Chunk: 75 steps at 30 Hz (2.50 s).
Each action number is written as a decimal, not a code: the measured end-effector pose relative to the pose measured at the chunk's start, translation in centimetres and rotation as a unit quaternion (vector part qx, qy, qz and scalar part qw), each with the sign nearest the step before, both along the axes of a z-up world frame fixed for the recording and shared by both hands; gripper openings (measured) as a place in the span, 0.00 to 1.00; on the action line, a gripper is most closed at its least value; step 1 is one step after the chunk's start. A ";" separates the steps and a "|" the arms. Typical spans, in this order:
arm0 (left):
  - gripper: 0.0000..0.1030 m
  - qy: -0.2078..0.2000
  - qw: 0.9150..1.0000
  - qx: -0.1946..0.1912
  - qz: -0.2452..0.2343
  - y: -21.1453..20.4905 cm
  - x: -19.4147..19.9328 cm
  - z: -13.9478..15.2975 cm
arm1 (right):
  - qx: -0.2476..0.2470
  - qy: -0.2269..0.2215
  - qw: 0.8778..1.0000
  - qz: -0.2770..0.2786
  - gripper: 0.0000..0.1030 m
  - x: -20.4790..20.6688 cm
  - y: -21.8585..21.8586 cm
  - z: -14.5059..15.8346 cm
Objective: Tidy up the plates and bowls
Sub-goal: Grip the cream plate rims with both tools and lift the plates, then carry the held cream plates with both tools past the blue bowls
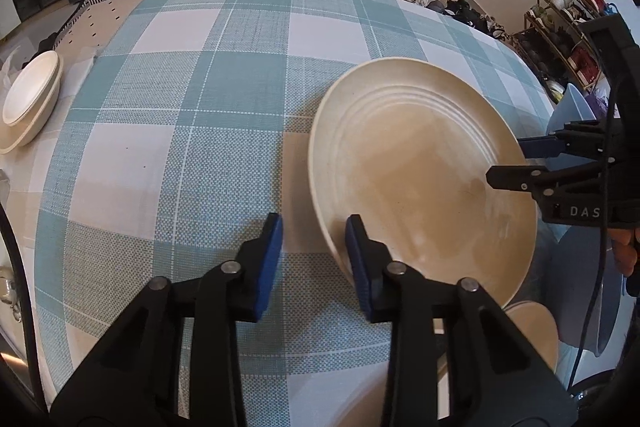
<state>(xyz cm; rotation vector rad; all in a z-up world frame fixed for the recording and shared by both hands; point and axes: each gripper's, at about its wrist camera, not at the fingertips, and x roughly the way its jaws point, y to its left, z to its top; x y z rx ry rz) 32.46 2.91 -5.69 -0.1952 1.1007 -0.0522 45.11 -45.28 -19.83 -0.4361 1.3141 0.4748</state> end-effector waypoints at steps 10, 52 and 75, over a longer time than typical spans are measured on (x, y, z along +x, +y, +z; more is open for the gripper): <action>0.11 -0.006 1.000 0.026 -0.002 -0.9 -0.1 0.6 | 0.004 -0.024 1.000 -0.004 0.22 -0.5 -0.7 0.3; 0.11 -0.088 0.994 0.065 0.022 0.0 -9.0 12.3 | 0.064 -0.104 0.992 0.012 0.20 -7.8 0.5 9.9; 0.11 -0.106 0.992 0.071 0.018 -1.5 -15.7 14.5 | 0.093 -0.135 0.986 0.015 0.20 -14.7 -1.1 12.9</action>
